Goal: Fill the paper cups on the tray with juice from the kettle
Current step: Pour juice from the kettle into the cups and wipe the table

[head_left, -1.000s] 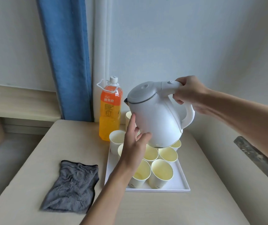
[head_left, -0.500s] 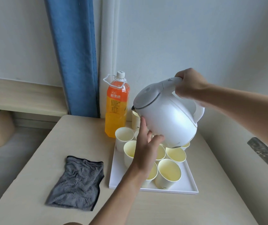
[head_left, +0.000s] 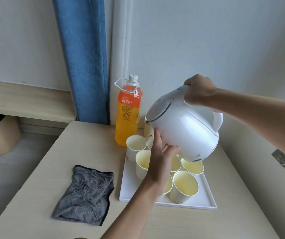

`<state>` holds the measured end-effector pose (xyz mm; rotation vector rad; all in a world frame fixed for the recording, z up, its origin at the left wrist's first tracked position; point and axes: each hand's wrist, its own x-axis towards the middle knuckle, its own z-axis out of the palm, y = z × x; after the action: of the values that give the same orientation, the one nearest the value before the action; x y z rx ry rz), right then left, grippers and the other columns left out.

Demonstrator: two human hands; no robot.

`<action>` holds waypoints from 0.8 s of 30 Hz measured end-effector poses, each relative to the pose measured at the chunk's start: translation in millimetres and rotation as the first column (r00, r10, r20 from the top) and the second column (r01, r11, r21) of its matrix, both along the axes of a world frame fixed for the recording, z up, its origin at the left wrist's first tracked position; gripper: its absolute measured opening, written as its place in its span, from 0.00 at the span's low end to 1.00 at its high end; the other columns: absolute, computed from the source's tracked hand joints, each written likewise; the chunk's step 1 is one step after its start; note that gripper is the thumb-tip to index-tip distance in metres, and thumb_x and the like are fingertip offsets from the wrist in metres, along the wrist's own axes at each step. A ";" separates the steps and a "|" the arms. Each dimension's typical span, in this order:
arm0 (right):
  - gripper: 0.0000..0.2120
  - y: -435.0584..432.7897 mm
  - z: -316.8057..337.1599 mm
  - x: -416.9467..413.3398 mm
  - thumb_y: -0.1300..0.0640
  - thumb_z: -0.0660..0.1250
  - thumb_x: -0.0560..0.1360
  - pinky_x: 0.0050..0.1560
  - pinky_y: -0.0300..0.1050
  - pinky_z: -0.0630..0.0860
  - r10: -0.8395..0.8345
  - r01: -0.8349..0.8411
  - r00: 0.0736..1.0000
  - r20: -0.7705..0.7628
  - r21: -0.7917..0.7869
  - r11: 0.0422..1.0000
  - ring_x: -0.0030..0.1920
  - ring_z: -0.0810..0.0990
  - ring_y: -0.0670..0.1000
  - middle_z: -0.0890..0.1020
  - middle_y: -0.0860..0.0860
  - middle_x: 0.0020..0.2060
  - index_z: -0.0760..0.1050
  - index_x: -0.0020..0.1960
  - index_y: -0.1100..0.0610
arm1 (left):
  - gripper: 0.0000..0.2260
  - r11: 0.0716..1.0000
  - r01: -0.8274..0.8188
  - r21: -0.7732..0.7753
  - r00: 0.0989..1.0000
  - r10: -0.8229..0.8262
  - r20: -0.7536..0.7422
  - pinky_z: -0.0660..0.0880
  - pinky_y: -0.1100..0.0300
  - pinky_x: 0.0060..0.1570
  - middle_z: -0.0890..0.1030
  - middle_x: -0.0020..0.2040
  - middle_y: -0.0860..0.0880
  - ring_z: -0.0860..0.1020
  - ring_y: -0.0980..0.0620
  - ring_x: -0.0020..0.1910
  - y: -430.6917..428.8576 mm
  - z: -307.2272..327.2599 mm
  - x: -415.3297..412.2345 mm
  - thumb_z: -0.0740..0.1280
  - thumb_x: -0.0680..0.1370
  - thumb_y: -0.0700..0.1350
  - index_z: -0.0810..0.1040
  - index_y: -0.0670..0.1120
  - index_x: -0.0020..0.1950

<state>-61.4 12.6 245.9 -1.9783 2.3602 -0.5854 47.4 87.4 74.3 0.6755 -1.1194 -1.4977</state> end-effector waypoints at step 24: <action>0.11 -7.0 -3.4 2.3 0.72 0.57 0.63 0.29 0.39 0.62 0.018 -0.008 0.993 -0.116 0.088 0.996 0.33 0.69 0.54 0.72 0.55 0.33 0.72 0.37 0.60 | 0.34 0.998 0.028 0.062 0.999 -0.025 -0.048 0.71 0.52 0.72 0.78 0.69 0.46 0.77 0.51 0.68 0.9 -5.5 -8.4 0.65 0.72 0.42 0.66 0.56 0.78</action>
<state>-59.2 5.6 242.5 -2.0420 2.3905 -0.3680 39.0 88.4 68.7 0.6669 -1.0527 -1.5685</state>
